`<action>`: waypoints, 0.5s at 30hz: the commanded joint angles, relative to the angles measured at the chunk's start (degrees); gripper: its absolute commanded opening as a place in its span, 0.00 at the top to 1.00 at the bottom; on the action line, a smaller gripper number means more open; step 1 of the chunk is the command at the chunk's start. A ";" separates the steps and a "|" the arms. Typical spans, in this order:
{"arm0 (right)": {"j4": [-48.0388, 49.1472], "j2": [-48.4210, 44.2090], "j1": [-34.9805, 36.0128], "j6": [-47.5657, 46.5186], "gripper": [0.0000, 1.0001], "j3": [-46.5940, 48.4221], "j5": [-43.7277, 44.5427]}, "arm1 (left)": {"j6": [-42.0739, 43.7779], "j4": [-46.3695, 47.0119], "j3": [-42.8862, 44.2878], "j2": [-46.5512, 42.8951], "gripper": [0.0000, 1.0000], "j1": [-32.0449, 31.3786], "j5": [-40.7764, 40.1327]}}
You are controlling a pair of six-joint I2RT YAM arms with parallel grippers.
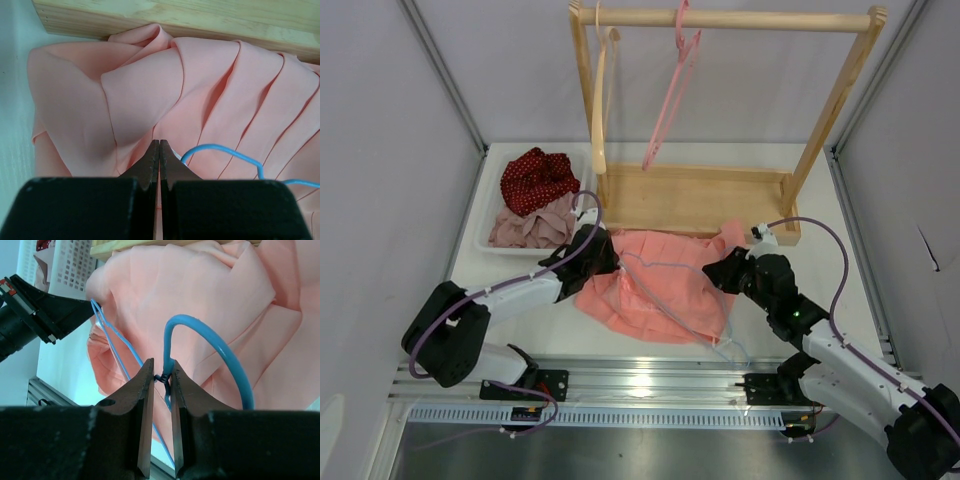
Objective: Place the skirt on the hanger
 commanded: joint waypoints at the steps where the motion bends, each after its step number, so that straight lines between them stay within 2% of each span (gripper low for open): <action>1: 3.29 0.23 -0.27 -2.35 1.00 0.64 -3.65 | 0.15 2.40 2.76 0.60 1.00 0.79 -0.09; 15: -0.57 2.96 -1.15 -4.28 1.00 2.49 -3.22 | 0.50 2.05 3.28 -0.01 1.00 1.32 -0.01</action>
